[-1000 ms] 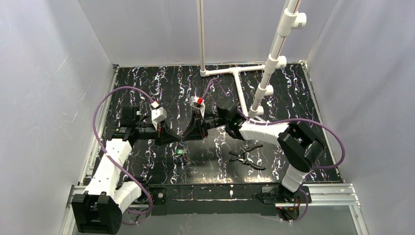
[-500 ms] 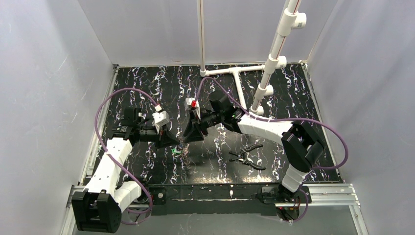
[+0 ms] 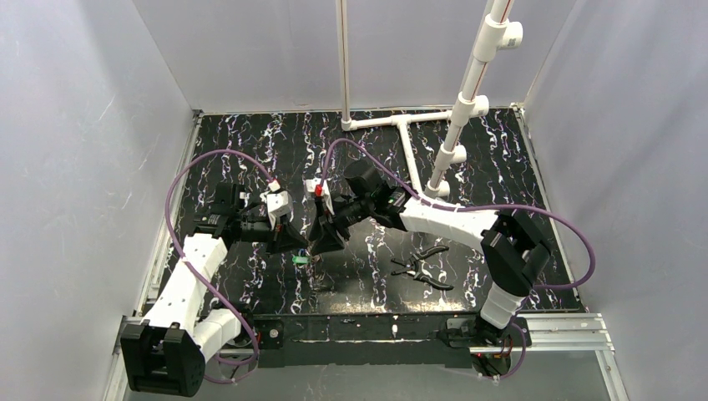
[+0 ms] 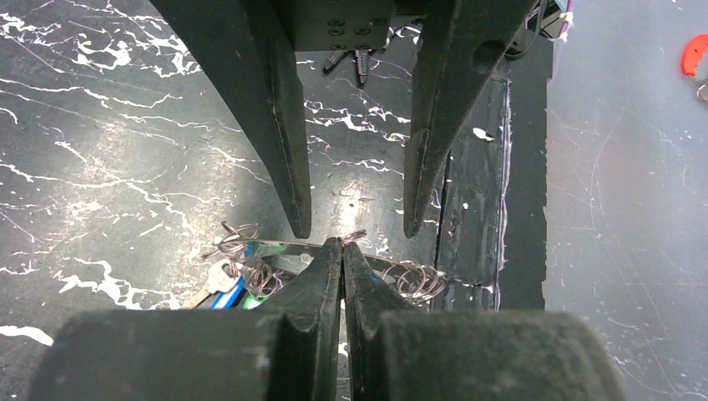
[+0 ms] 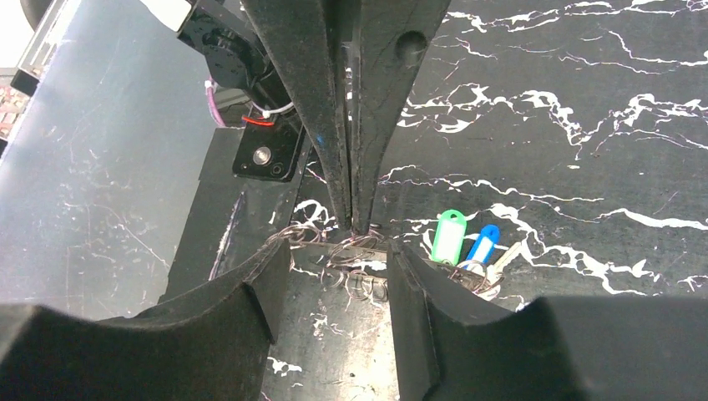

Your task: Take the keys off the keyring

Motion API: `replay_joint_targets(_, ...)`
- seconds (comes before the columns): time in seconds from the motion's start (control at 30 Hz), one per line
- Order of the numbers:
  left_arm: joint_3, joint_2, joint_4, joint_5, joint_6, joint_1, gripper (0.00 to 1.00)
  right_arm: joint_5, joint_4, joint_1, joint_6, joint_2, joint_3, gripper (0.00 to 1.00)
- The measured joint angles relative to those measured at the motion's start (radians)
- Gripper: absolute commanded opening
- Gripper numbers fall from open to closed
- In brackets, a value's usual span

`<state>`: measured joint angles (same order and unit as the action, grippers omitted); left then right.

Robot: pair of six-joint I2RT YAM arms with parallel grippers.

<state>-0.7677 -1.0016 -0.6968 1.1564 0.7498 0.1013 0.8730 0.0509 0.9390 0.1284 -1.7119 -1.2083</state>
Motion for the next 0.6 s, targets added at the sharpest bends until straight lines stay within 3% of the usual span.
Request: replay_joint_targets(0.6,0.000,-0.013,0.012,-0.021,-0.012,0.000,0.00,-0.160,-0.008,0.020,-0.105,0.000,0.002,0.59)
